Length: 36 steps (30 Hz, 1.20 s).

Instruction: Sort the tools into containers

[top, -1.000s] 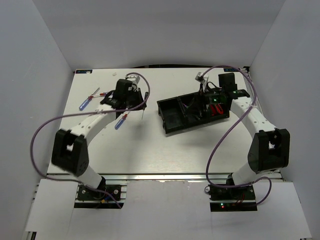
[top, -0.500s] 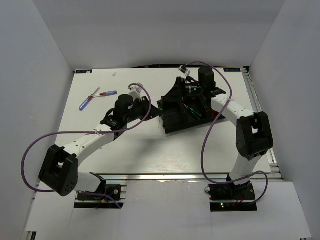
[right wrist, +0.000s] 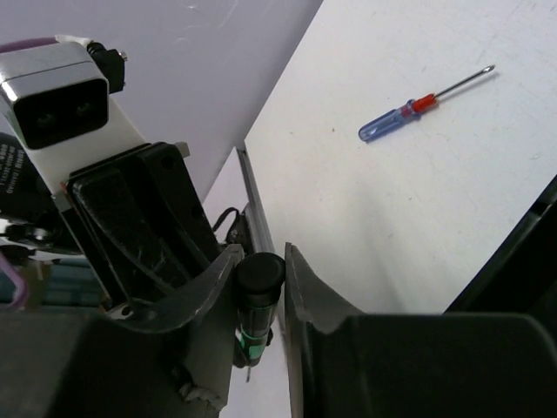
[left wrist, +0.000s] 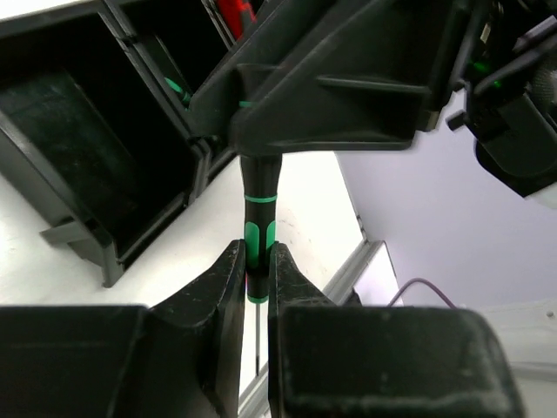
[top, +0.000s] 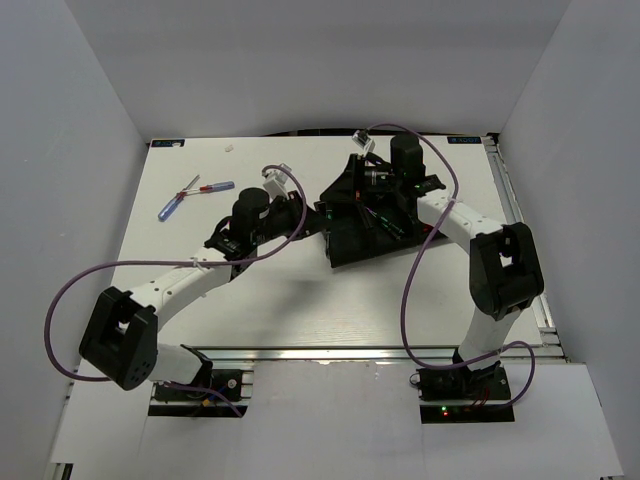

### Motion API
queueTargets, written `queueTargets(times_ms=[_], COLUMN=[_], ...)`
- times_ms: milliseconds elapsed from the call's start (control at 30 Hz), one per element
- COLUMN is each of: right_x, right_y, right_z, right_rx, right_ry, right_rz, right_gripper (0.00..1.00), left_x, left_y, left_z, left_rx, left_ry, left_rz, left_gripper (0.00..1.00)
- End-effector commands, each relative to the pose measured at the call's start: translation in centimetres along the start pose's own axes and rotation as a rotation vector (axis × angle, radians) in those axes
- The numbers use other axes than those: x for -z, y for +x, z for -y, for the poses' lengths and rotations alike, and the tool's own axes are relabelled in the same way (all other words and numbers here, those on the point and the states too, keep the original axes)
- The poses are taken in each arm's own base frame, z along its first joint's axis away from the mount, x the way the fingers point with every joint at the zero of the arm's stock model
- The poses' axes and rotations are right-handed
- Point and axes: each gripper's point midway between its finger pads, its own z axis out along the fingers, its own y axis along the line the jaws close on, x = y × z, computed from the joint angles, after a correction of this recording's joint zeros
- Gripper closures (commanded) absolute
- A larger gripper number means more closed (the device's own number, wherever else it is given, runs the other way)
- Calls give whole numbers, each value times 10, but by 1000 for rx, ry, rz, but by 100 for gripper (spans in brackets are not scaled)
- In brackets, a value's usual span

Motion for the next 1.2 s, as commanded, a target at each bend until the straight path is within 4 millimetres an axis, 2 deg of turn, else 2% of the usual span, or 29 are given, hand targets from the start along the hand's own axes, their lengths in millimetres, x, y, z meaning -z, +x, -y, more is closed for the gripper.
queueTargets(times_ms=[0, 33, 100, 133, 200, 233, 267, 300, 333, 367, 400, 433, 467, 500, 533, 567, 633, 700, 767, 900, 1033, 1100, 1133, 1167], right_x=[-2, -2, -1, 0, 3, 4, 7, 10, 15, 21, 26, 31, 43, 49, 63, 70, 88, 106, 121, 129, 130, 129, 128, 128], right_y=[-3, -3, -4, -6, -8, -9, -13, -17, -19, -28, -29, -33, -43, -48, -55, -66, -79, -94, -103, -93, -79, -73, -71, -68], right_z=[-8, -9, -11, -13, -15, -15, -13, -8, -6, 4, 8, 14, 21, 26, 40, 40, 54, 68, 83, 125, 153, 163, 166, 171], right_rx=[21, 26, 50, 60, 105, 117, 142, 220, 227, 321, 288, 363, 382, 411, 453, 497, 610, 677, 752, 761, 732, 719, 716, 711], right_ry=[-23, -24, -24, -23, -19, -10, 10, 35, 69, 113, 153, 187, 244, 281, 358, 388, 473, 604, 704, 801, 838, 842, 844, 846], right_rz=[10, 9, 7, 6, 7, 1, 9, 12, 3, 19, 17, 14, 21, 25, 24, 35, 19, 6, -25, -125, -175, -194, -203, -211], right_gripper=[74, 85, 94, 98, 100, 100, 100, 100, 100, 100, 100, 100, 100, 100, 100, 100, 100, 100, 100, 100, 100, 96, 88, 85], left_x=[0, 0, 1, 2, 6, 8, 13, 16, 20, 27, 32, 36, 45, 49, 53, 59, 71, 82, 94, 115, 129, 129, 130, 132], left_y=[-17, -17, -17, -17, -18, -20, -24, -25, -28, -32, -35, -38, -35, -33, -35, -28, -29, -20, -24, -20, -26, -29, -31, -34], left_z=[27, 27, 27, 26, 23, 21, 24, 17, 15, 13, 11, 9, 2, -1, -8, -18, -28, -44, -59, -94, -128, -138, -142, -148], left_rx=[-24, -24, -32, -33, -33, -52, -70, -73, -114, -125, -141, -189, -200, -231, -266, -283, -294, -312, -320, -304, -245, -241, -253, -251], left_ry=[71, 72, 71, 67, 41, 28, 24, -21, -39, -79, -98, -115, -167, -183, -215, -260, -323, -397, -483, -651, -762, -779, -789, -804], left_rz=[34, 33, 36, 39, 52, 59, 76, 84, 95, 113, 124, 132, 117, 100, 100, 63, 61, 13, 25, -11, -52, -73, -81, -84], left_gripper=[100, 100, 97, 83, 66, 50, 44, 39, 30, 26, 21, 15, 2, 2, 2, 2, 2, 2, 2, 2, 2, 2, 2, 2])
